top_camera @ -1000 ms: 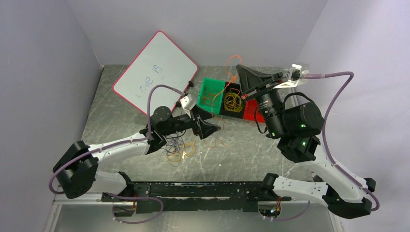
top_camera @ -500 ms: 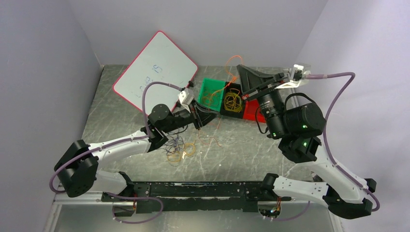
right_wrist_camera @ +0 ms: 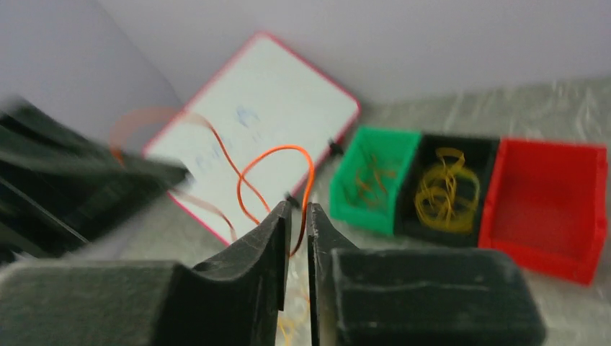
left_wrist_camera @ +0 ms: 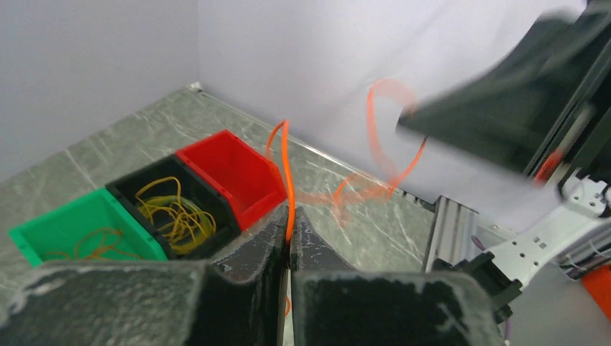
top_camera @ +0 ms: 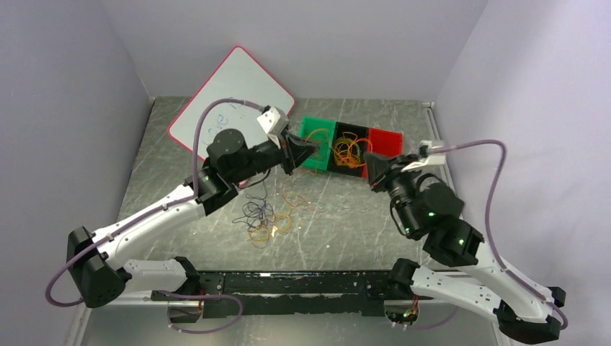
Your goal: Untangle the cables
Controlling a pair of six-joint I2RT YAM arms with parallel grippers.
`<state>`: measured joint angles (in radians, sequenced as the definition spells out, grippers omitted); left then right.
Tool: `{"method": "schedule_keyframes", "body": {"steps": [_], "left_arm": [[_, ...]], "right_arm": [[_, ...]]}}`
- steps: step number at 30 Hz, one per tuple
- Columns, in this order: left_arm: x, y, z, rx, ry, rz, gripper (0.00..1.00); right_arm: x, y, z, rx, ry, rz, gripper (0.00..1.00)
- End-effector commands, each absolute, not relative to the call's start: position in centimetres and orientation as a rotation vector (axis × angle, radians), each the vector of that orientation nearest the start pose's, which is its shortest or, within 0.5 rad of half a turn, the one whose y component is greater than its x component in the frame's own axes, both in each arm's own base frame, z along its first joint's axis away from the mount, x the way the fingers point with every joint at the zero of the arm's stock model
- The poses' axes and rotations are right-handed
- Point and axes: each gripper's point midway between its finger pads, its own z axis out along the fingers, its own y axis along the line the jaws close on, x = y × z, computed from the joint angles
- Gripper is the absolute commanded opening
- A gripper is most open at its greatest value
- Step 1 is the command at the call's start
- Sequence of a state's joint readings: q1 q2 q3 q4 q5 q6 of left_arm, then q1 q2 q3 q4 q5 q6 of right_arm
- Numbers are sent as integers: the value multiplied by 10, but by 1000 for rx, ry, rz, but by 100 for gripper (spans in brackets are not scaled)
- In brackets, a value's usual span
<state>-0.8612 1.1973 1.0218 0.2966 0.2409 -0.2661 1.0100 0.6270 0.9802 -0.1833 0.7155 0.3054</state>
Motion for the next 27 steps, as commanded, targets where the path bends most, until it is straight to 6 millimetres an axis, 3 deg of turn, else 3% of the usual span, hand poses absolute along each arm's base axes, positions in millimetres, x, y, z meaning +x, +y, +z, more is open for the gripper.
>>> {"method": "schedule_keyframes", "body": {"steps": [1,5,12,19,23,27], "left_arm": [[248,-353,370,731,1490,-936,7],[260,-357,383,746,1508,-877,7],[271,-365,405,792,1495,-835,7],[273,-370,409,830,1498,-835,7],[267,-370,415,861,1476,-850,7],[262,-364,425,865,1458,-853,7]], "right_arm": [[208,144,331,93,1682,529,23],[205,136,326,98,1695,512,38],[199,131,341,-25,1622,491,45],[180,176,373,-446,1307,581,58],[178,205,369,-615,1238,571,67],[185,218,367,-640,1209,553,71]]}}
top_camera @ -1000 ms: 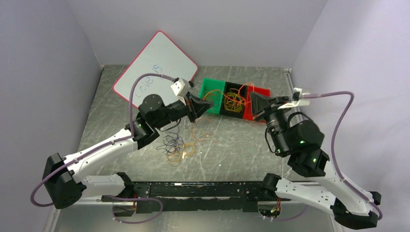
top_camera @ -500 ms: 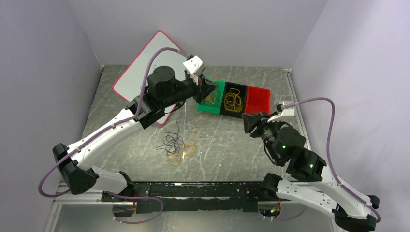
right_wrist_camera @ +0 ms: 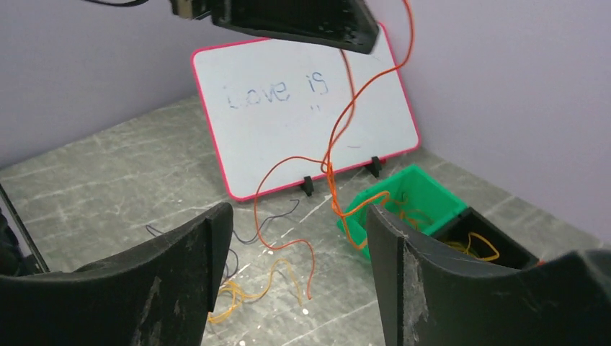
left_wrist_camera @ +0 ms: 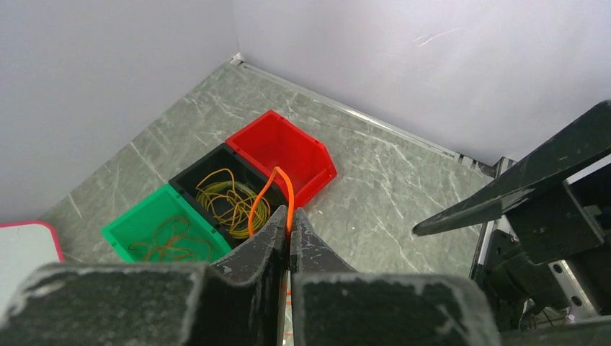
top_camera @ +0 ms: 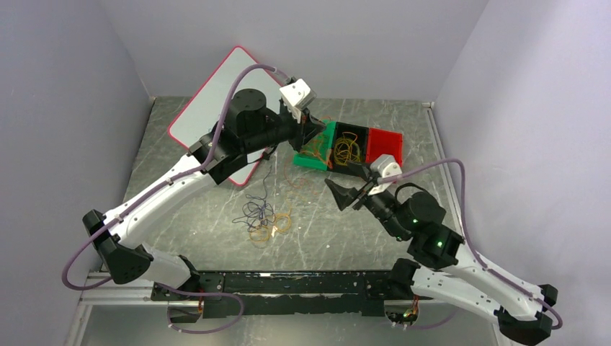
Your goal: Untangle the cables
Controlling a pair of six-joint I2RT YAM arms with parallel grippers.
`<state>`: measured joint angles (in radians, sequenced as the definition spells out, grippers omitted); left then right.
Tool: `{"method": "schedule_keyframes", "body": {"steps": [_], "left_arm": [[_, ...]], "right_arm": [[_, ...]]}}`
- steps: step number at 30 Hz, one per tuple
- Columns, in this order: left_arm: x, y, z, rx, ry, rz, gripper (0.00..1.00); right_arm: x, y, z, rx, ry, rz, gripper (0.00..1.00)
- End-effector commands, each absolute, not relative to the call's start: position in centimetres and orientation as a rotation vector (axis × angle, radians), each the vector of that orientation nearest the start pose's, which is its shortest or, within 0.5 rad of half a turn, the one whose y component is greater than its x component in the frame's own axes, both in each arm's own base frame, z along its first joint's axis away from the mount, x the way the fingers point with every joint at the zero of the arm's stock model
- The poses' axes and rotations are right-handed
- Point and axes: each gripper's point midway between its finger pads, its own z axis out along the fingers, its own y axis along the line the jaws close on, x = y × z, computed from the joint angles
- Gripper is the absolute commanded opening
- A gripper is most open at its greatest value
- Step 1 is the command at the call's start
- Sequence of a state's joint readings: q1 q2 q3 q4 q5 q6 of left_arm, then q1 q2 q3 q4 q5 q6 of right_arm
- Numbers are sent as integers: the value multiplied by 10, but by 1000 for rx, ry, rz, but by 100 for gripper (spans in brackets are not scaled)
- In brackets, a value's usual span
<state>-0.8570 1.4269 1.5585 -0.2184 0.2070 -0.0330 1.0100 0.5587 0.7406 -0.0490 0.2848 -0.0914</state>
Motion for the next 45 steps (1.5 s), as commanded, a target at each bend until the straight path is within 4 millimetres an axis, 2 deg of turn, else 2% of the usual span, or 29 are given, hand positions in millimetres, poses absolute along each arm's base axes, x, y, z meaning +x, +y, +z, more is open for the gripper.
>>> {"method": "schedule_keyframes", "body": {"steps": [1,4,7,10,16,22,25,31,36,45], "left_arm": [[261,-363,426,864,1456,-854,7],[258,-360,429,861,1452,-859,7],[255,-357,432,856,1446,-862,7],[249,-355,436,865,1428,-877,7],[232,-342,447,891,1375,-885,7],[228,-327,445,879,1394,-849,7],[223,-325,444,885,1392,-864,7],[218,-324,443,897,1390,-880,7],[211,-324,443,911,1381,-903,7],[196,-322,446,946,1329,-957,7]], "right_arm": [[186,221,366,-635,1202,560,72],[189,237,364,-641,1188,603,81],[191,253,360,-666,1186,634,83],[194,260,357,-669,1173,639,84],[200,261,352,-712,1171,630,83],[200,253,355,-730,1188,625,82],[197,258,356,-743,1182,657,82],[188,280,364,-811,1146,753,82],[193,282,372,-788,1115,737,80],[196,284,374,-794,1115,724,74]]}}
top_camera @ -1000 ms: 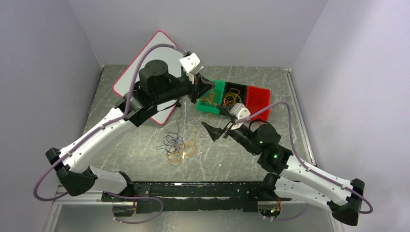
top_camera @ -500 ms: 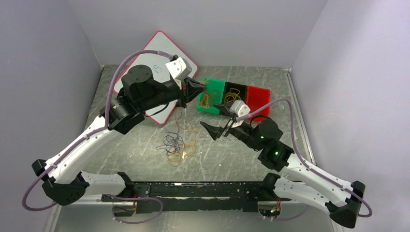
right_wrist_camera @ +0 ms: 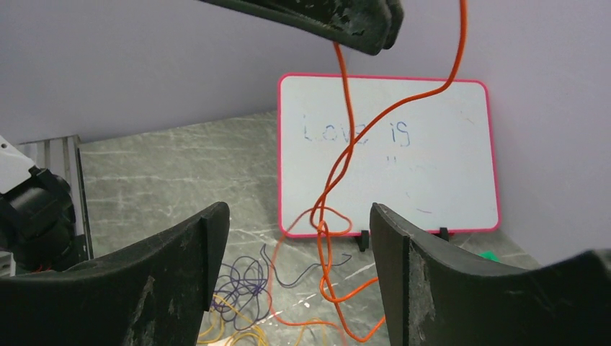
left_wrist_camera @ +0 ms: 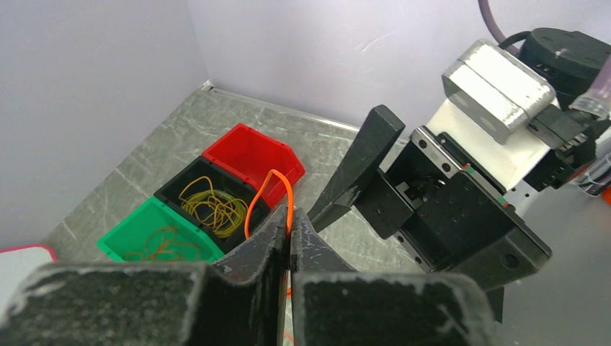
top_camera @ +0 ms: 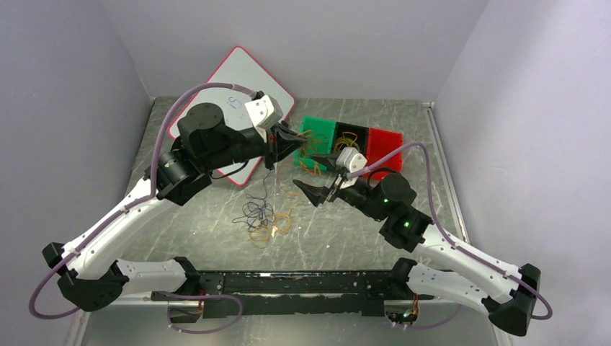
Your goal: Untangle the cables
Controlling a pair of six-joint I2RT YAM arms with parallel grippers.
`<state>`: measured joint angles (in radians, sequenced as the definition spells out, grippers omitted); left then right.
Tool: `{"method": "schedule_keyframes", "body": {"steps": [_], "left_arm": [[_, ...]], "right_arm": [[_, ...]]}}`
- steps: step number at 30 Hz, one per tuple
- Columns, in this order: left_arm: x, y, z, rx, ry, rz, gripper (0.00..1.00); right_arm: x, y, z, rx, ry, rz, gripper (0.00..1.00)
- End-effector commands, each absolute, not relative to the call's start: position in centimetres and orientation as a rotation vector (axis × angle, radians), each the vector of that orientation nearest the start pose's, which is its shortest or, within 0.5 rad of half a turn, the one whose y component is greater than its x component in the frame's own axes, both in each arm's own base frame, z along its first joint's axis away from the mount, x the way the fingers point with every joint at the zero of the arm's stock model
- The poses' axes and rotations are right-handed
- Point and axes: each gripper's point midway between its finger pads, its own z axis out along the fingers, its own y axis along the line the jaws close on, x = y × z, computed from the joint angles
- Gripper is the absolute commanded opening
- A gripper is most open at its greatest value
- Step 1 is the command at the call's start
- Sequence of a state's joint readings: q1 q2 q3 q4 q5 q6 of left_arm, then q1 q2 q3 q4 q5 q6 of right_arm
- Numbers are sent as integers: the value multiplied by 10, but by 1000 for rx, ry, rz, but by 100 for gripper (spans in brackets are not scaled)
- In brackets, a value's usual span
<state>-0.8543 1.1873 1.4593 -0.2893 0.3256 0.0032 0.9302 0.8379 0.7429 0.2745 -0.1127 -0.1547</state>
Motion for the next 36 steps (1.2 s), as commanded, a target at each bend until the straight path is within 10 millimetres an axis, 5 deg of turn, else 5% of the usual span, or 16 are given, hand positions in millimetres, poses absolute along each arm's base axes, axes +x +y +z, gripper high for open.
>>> {"method": "schedule_keyframes", "body": {"steps": [1,15,26,31,36], "left_arm": [[195,-322,447,944,1326,-960,7],[193,-319,453,932,1312,-963,7],[193,-315,458,915,1300,-950,7],[196,-312,459,886,1302,-934,7],[208,-301,454,787,1350,-882,12]], "right_arm": [[197,284,374,-790,1117,724,73],[207,308,369,-744,1120,808,48],[213,300,360,-710,1169,772,25],[215,297,359,-690,1189,768,1],[219,291,364,-630,1220,769,0]]}}
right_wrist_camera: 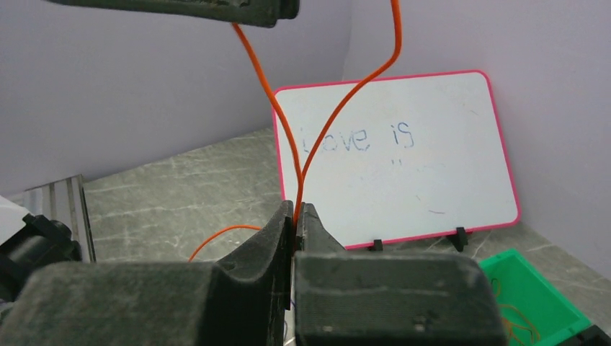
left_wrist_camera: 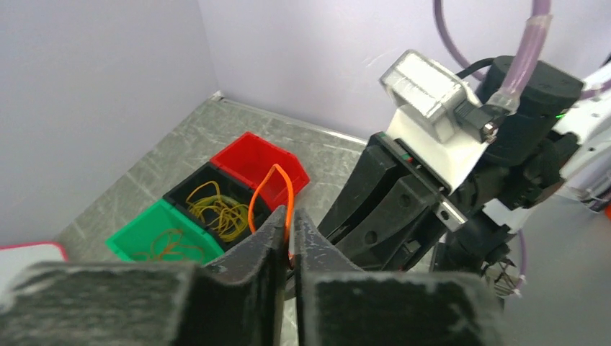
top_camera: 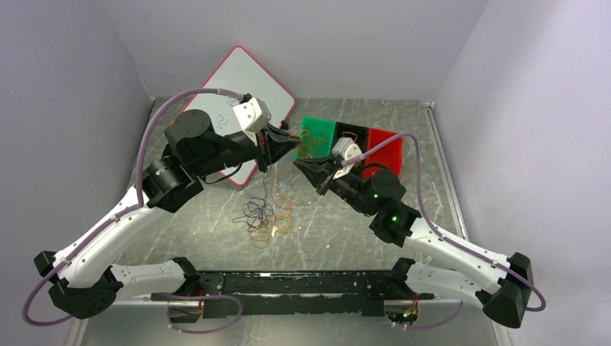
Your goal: Untangle the cables
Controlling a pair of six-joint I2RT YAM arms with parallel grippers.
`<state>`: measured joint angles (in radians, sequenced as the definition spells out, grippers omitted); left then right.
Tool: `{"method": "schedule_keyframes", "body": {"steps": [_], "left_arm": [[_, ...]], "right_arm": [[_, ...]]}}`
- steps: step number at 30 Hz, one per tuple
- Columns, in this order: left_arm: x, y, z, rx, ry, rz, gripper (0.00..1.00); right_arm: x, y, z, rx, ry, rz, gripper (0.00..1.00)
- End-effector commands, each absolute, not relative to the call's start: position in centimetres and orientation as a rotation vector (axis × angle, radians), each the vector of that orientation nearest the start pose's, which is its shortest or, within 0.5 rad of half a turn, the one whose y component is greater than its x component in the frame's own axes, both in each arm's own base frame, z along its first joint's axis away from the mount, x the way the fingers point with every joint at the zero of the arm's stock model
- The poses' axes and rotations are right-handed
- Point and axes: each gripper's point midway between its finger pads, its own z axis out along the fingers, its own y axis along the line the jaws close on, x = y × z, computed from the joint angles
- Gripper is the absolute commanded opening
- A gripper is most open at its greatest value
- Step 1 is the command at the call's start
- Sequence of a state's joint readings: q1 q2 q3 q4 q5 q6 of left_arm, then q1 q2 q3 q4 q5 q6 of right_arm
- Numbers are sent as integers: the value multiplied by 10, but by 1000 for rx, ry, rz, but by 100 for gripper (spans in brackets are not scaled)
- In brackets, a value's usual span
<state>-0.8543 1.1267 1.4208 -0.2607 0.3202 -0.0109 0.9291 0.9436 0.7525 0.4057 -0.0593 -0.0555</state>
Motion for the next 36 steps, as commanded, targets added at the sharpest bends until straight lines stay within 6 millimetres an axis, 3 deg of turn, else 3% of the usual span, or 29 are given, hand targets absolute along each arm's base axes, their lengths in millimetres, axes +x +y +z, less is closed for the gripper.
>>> {"method": "schedule_keyframes", "body": {"steps": [1,5,11,19,20,23,32,36], "left_arm": [[211,-299,451,770,1367,-874,16],[212,-296,434,740,1416,-879,39],[209,-291,397,705,1503,-895,51],[217,-268,345,567,1658,-816,55],[218,-266,336,552,1686,-800,55],[221,-262,311,519,1756,-775,55],[221,-248,225,428,1968,-695,57],[219,-239,203,330,2039,-680,57]], "right_arm": [[220,290,367,-613,1233,768,0],[234,282,374,-523,1315,731,0],[254,271,373,-444,1403,639,0],[289,258,361,-394,1486,520,0],[295,258,353,-393,1510,510,0],[313,254,359,-359,1511,509,0],[373,249,348,-329,1508,411,0],[401,252,343,-345,1483,395,0]]}}
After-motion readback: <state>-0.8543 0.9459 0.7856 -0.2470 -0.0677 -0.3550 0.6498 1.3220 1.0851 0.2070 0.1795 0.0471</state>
